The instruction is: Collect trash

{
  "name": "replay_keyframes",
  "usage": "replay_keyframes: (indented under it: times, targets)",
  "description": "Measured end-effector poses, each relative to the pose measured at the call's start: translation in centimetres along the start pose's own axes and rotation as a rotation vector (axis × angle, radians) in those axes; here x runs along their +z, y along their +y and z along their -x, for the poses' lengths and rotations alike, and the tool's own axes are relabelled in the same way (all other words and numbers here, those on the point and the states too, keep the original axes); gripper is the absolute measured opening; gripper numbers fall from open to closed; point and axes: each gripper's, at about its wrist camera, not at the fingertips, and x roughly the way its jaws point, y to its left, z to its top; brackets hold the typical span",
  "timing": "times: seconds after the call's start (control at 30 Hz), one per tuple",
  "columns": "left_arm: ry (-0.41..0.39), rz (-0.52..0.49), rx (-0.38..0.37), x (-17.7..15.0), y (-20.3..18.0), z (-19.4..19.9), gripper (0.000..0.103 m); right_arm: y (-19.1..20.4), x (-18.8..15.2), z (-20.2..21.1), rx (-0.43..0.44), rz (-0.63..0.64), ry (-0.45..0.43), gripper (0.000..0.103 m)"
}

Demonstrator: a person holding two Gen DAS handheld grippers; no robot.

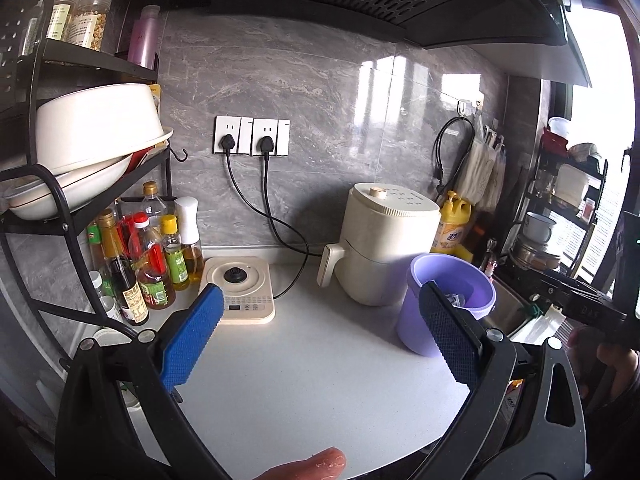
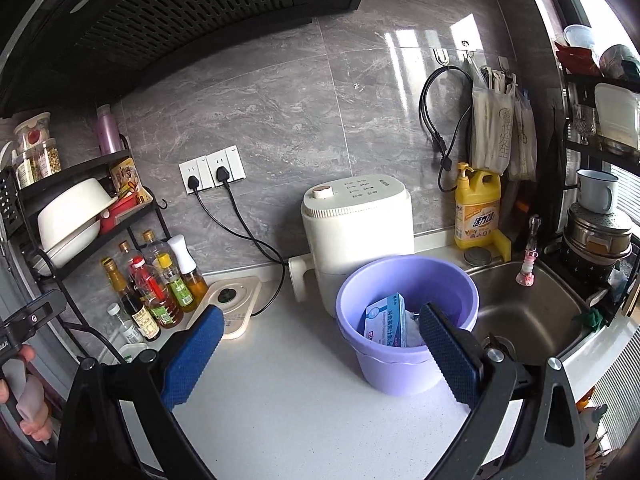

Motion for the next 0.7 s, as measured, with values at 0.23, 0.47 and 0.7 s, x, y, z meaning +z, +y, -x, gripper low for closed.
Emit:
replay_keyframes:
  times: [0.23,0.47,0.7]
  targets:
    - [0.038,0.039,0.005,-2.5,1.0,2.0,0.097,1.3,-2.2,2.3,0.050,0.003,0.041,0.096]
    - [0.042,0.062,0.012,-3.8,1.5,3.8,0.097,1.9,-3.5,3.0,0.063,0.015,0.069,0.096]
    - [0.062,0.067,0.034,-4.9,2.0,3.6,0.097,1.7,-4.5,2.9,0.062,0.021,0.103,0.096]
